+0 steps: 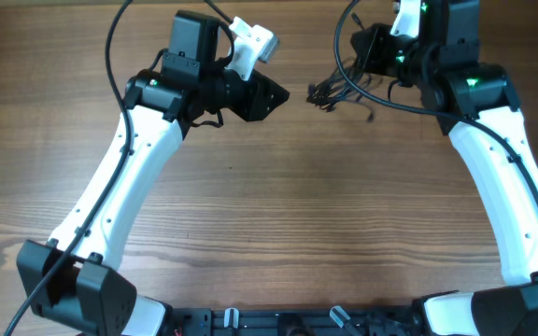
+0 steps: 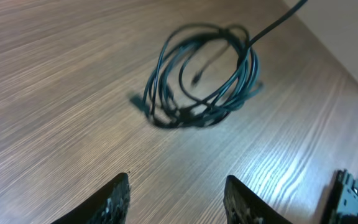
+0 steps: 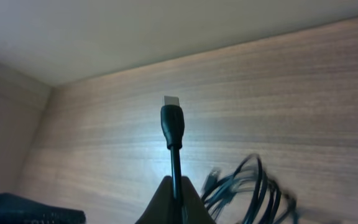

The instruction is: Untangle cables

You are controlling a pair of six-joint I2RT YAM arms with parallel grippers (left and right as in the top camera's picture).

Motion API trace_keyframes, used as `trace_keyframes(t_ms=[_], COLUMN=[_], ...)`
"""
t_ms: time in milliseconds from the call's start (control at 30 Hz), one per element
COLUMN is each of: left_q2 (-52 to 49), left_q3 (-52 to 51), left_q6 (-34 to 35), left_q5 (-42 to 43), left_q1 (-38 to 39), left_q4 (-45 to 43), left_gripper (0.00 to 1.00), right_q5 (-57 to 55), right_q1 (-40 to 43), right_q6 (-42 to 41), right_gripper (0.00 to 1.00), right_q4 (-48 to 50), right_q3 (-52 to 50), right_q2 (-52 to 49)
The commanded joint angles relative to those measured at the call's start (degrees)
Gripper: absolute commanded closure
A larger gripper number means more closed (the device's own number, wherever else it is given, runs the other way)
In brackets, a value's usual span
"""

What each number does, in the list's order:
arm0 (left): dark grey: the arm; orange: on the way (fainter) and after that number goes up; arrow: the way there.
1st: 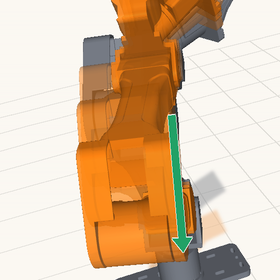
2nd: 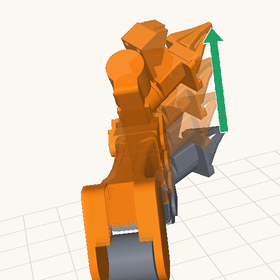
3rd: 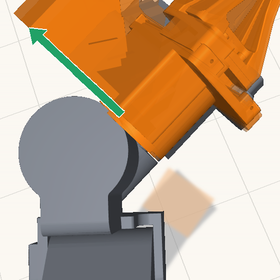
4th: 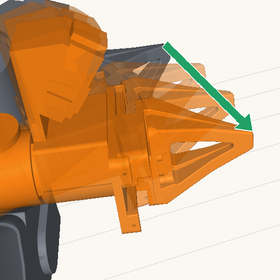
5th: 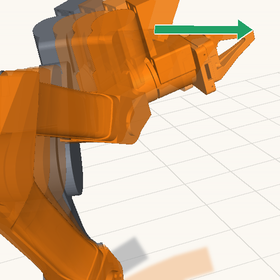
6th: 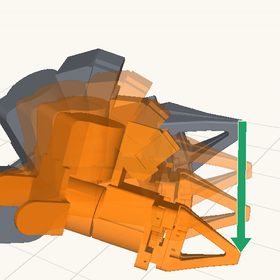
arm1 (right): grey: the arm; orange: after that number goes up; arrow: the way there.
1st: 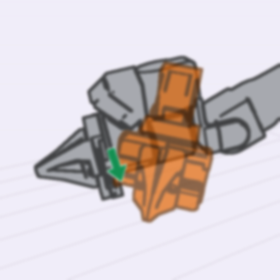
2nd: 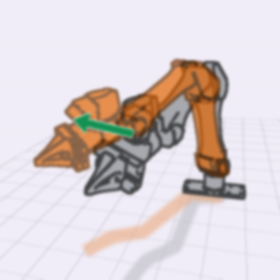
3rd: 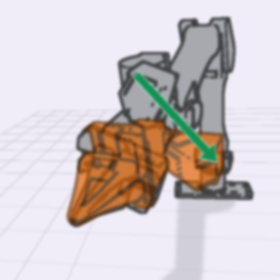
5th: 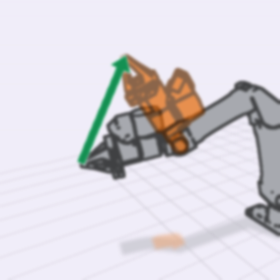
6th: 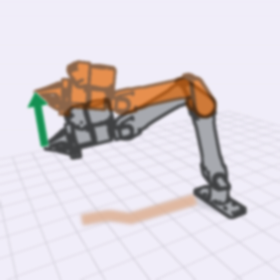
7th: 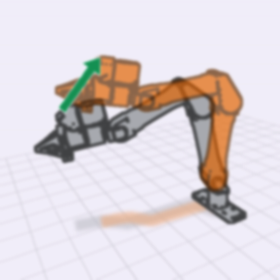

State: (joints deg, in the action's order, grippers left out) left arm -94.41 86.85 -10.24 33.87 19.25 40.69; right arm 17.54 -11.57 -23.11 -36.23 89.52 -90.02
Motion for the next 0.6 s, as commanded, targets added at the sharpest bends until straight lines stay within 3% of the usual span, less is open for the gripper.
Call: trace_keyframes(t_ms=[0, 167, 300, 367, 567], left_q2=[-2.64, -7.02, -9.55, -10.12, -10.4], left_q3=[-0.72, -0.72, -0.72, -0.72, -0.72], left_q6=[-6.21, -12.94, -24.35, -24.52, -24.48], left_q5=[8.31, 19.91, 30.86, 29.94, 15.8], left_q1=[0.42, 0.52, 1.77, 3.28, 7.85], left_q4=[-0.33, -0.35, 1.14, 0.26, -2.34], left_gripper=[0.51, 0.49, 0.28, 0.25, 0.26], right_q5=[-0.2, -0.15, -0.15, 0.44, 5.25], right_q1=[0.2, 0.17, 0.17, 0.17, 0.17], right_q6=[3.78, 1.9, 1.03, 0.44, -1.09], right_gripper=[0.96, 0.96, 0.96, 0.96, 0.96], right_q4=[-1.11, -0.26, -0.37, -0.28, -0.59], right_q3=[2.03, 2.03, 2.03, 2.03, 2.03], right_q2=[-0.35, -0.35, -0.35, -0.35, -0.35])
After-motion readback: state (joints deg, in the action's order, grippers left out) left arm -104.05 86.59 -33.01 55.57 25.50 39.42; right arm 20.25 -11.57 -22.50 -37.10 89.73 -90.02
